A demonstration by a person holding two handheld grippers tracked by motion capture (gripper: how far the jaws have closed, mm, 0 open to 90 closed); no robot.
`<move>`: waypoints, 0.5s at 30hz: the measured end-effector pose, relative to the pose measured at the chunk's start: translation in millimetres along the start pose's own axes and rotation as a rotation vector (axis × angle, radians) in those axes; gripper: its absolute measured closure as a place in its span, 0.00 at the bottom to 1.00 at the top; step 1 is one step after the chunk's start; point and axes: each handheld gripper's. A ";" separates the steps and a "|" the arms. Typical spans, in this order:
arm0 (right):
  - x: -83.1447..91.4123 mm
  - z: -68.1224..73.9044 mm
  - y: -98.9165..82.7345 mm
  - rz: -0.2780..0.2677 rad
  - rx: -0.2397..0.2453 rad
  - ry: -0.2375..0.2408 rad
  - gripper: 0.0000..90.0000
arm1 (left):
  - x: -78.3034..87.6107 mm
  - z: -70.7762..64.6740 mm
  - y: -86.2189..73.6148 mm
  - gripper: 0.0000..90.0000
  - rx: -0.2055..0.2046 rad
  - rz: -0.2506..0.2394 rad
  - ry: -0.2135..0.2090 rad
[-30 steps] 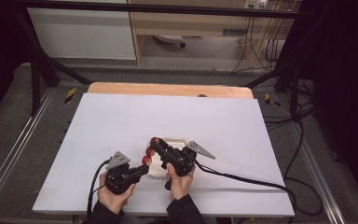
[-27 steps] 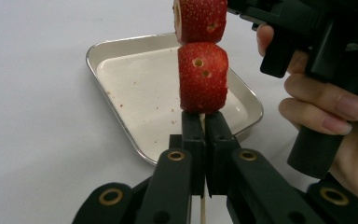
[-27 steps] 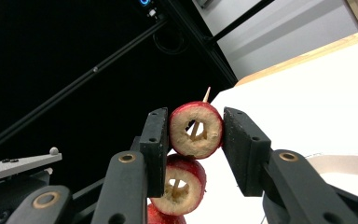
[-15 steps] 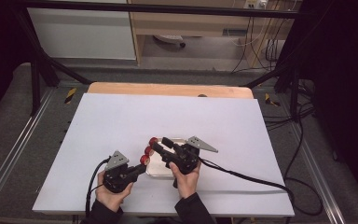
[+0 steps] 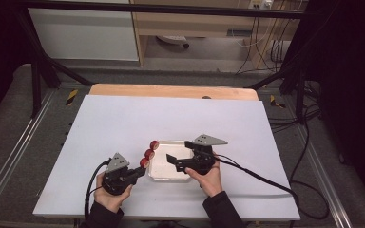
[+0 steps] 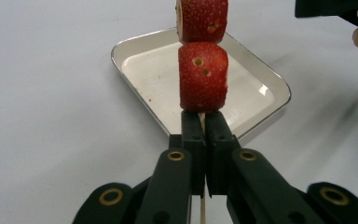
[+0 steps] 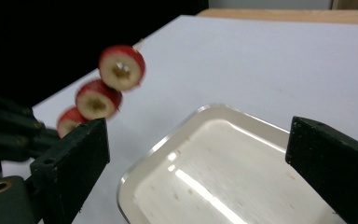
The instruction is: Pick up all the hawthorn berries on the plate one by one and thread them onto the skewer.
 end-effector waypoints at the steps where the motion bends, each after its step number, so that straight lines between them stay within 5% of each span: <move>1: 2.8 -3.4 -1.6 0.018 0.016 -0.001 0.07 | 0.1 0.4 0.0 0.98 -0.002 0.001 -0.001; 7: 19.2 -21.8 -14.9 0.128 0.063 -0.017 0.02 | 0.6 1.5 1.4 0.98 -0.009 0.013 -0.010; 15: 46.9 -45.0 -36.9 0.202 0.154 -0.033 0.01 | 5.3 2.3 7.3 0.98 -0.021 0.024 -0.005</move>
Point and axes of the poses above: each handheld gripper's, and its own axes: x roughly backward along the jaws, y roughly out of its top, z roughly to its left, and after that the axes turned 7 degrees about x, right-handed
